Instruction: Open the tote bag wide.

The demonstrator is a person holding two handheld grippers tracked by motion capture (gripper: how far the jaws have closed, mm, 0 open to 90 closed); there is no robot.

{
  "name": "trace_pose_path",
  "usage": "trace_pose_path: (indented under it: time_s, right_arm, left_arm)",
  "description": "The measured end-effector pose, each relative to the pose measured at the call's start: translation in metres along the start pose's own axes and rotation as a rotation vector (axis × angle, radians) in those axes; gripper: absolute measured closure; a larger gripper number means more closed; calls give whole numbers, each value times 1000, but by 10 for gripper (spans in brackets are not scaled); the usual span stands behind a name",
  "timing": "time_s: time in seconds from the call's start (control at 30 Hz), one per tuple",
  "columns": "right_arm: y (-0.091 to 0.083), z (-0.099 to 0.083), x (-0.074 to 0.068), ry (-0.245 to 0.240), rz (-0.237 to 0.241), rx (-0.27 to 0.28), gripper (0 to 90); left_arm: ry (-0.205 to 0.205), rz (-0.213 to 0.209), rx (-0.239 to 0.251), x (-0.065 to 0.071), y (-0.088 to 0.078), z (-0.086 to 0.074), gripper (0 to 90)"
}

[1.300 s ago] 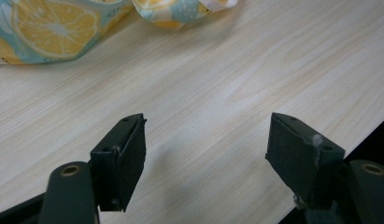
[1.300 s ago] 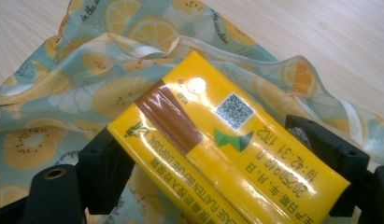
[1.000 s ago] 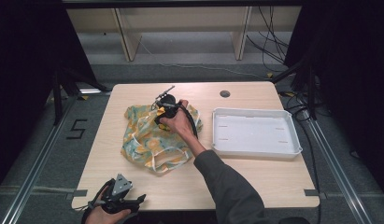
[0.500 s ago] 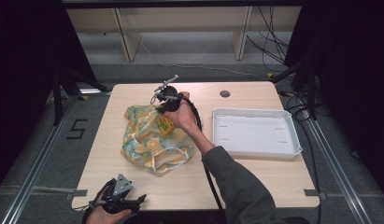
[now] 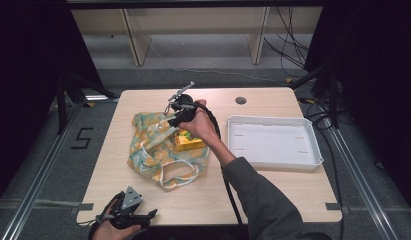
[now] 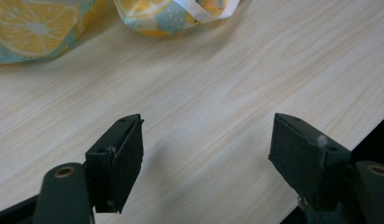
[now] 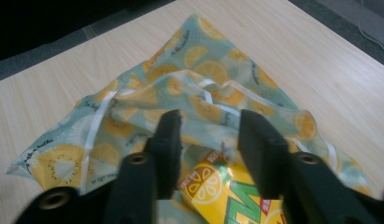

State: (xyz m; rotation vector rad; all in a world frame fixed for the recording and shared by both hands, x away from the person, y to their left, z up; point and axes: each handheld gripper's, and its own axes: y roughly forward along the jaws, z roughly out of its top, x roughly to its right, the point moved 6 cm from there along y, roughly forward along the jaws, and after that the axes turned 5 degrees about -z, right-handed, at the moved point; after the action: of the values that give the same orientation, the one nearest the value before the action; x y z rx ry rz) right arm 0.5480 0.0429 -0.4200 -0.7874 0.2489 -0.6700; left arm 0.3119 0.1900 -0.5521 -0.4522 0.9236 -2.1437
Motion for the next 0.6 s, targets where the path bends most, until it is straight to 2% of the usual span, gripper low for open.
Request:
trace_pose_path:
  time_s: [0.03, 0.07, 0.1, 0.13, 0.17, 0.2, 0.23, 0.27, 0.3, 0.33, 0.37, 0.4, 0.43, 0.47, 0.5, 0.53, 0.57, 0.6]
  right_arm:
    - [-4, -3, 2, -16, -7, 14, 482]
    - [-9, -9, 0, 13, -4, 6, 443]
    - [-15, -16, 1, -3, 9, 11, 412]
    - [-20, -23, 0, 0, 15, 48, 386]
    - [-29, -32, -1, -2, 30, 29, 368]
    - [-41, -50, -5, -9, 64, 51, 350]
    - [-49, -63, -6, -14, 79, 37, 343]
    - [-56, -78, -8, -24, 90, 57, 337]
    - [-63, -97, -10, -21, 86, 51, 328]
    - [-67, -123, -11, -53, 61, 42, 317]
    - [-71, -139, -12, -76, 64, 28, 314]
    - [-75, -160, -13, -50, 77, 31, 316]
    - [-77, -175, -13, -37, 83, 27, 314]
    - [-81, -200, -9, -42, 65, -35, 298]
    - [-85, -218, -5, -45, 28, -60, 297]
    - [-90, -234, 1, -27, -4, -71, 295]
    - [-92, -246, 6, -21, -14, -76, 288]
    - [-97, -266, 11, 17, -16, -128, 274]
  left_arm:
    - [5, 2, 0, -1, 0, 0, 249]
    - [19, 13, 1, -2, 0, 0, 239]
    - [22, 24, -8, -4, 0, 0, 230]
    - [13, 33, -2, -5, 1, 0, 222]
    - [8, 42, -7, -10, 2, -1, 216]
    - [8, 55, -8, -14, 1, -2, 211]
    - [7, 82, -16, -22, 0, -2, 211]
    - [-22, 102, -18, -30, 0, -2, 210]
    - [-49, 123, -16, -41, 2, -3, 202]
    - [-62, 133, -18, -48, 3, -4, 196]
    - [-80, 141, -12, -59, 3, -5, 189]
    - [-121, 140, -4, -65, 4, -6, 190]
    - [-139, 151, 3, -76, 5, -5, 187]
    - [-145, 162, 24, -84, 8, -5, 172]
    - [-168, 167, 48, -91, 11, -5, 149]
    - [-189, 167, 60, -95, 13, -4, 134]
    - [-204, 162, 65, -101, 17, -3, 125]
    - [-214, 165, 51, -107, 20, -1, 76]
